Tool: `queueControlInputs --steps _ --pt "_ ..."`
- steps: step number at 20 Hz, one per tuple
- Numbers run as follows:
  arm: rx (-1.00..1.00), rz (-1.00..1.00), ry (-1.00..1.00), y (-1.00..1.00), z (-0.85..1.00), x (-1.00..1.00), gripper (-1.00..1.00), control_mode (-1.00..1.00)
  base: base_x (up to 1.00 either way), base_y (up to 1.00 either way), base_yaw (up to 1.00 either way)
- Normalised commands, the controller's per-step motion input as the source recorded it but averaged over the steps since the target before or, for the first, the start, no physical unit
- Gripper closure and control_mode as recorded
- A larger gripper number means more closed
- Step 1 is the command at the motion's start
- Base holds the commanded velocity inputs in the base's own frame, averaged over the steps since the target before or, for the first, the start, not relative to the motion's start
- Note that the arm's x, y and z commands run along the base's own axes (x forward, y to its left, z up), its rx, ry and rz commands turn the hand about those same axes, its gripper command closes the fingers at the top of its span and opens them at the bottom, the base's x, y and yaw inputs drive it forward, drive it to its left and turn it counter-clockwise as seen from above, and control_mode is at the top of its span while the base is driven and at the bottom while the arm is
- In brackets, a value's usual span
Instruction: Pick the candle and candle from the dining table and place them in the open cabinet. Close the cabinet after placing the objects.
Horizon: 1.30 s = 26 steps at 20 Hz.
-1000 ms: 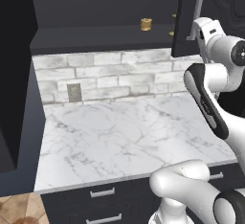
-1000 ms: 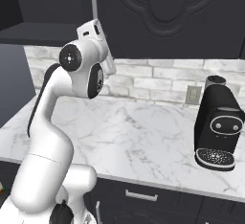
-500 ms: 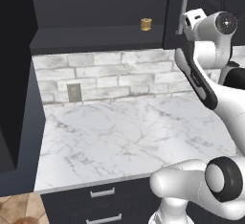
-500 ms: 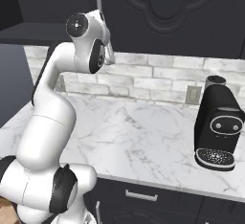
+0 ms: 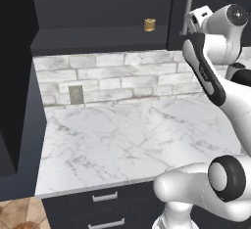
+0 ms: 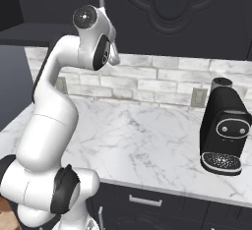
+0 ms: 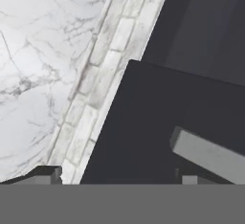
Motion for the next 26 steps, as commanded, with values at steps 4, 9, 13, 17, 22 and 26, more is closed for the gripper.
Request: queueControlInputs --steps 4,9,13,17,22,26 --pt "0.09 0.02 0.13 -0.07 -0.12 0.86 -1.00 -1.00 0.00 0.00 0.00" --pt "0.10 0.00 0.15 -0.14 -0.10 1.00 -1.00 -1.00 0.00 0.00 0.00" --pt "0.09 0.00 0.18 -0.26 -0.09 1.00 -1.00 -1.00 0.00 0.00 0.00" --pt "0.07 0.00 0.23 -0.26 -0.05 1.00 -1.00 -1.00 0.00 0.00 0.00" --pt "0.06 0.00 0.30 -0.31 0.00 1.00 -1.00 -1.00 0.00 0.00 0.00" --pt "0.06 0.00 0.33 -0.48 0.00 1.00 -1.00 -1.00 0.00 0.00 0.00"
